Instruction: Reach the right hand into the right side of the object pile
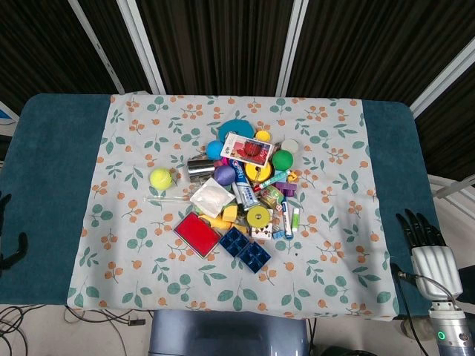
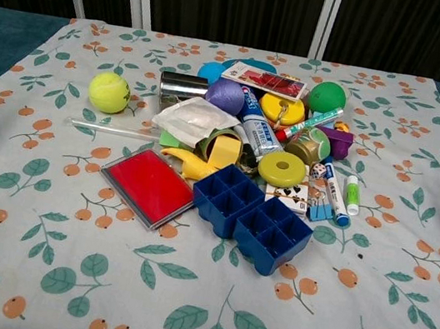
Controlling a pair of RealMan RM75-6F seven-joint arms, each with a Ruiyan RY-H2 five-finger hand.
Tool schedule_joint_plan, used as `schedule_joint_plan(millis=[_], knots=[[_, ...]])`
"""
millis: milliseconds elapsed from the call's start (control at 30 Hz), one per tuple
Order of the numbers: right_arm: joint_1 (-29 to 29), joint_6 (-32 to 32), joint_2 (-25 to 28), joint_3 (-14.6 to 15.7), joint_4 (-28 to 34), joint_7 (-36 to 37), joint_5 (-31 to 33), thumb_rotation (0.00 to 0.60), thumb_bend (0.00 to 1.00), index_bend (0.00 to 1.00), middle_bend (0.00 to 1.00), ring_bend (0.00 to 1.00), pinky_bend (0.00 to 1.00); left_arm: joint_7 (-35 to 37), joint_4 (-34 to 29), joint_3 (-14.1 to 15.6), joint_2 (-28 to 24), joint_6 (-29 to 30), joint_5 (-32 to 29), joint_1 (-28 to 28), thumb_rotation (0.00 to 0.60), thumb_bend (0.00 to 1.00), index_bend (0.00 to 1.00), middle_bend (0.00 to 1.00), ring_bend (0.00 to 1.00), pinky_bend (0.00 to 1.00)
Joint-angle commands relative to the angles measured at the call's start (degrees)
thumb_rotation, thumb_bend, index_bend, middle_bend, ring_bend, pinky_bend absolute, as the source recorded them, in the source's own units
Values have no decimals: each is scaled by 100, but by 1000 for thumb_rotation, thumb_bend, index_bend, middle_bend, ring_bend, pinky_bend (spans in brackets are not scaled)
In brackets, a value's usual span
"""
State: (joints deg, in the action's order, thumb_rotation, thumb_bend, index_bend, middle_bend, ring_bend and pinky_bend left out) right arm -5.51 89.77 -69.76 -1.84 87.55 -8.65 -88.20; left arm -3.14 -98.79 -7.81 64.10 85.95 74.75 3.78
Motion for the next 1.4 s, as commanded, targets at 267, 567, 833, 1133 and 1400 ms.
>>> schedule_joint_plan(millis=[267,567,833,1133,1400], knots=[[6,-94,48,6,51,100,-42,600,193,34,56,73,208,-54,-21,4,12,35,-5,-16,600,490,28,0,0,0],[29,-89,88,-69,31,249,3,600,192,33,56,68,208,-78,2,8,51,47,21,-9,600,490,28,0,0,0],[33,-120,96,-87,21,367,-15,600,178,33,56,68,208,-65,-6,5,43,50,7,-20,600,490,28,0,0,0],[-242,-643,299,-121,28,777,-17,600,178,35,59,68,208,-67,-35,-19,34,96,-4,-36,600,490,28,0,0,0],[-1229,-2006,918,-669,535,1057,425,600,178,35,78,72,208,-140,-55,1,68,75,-10,-28,600,490,28,0,0,0]])
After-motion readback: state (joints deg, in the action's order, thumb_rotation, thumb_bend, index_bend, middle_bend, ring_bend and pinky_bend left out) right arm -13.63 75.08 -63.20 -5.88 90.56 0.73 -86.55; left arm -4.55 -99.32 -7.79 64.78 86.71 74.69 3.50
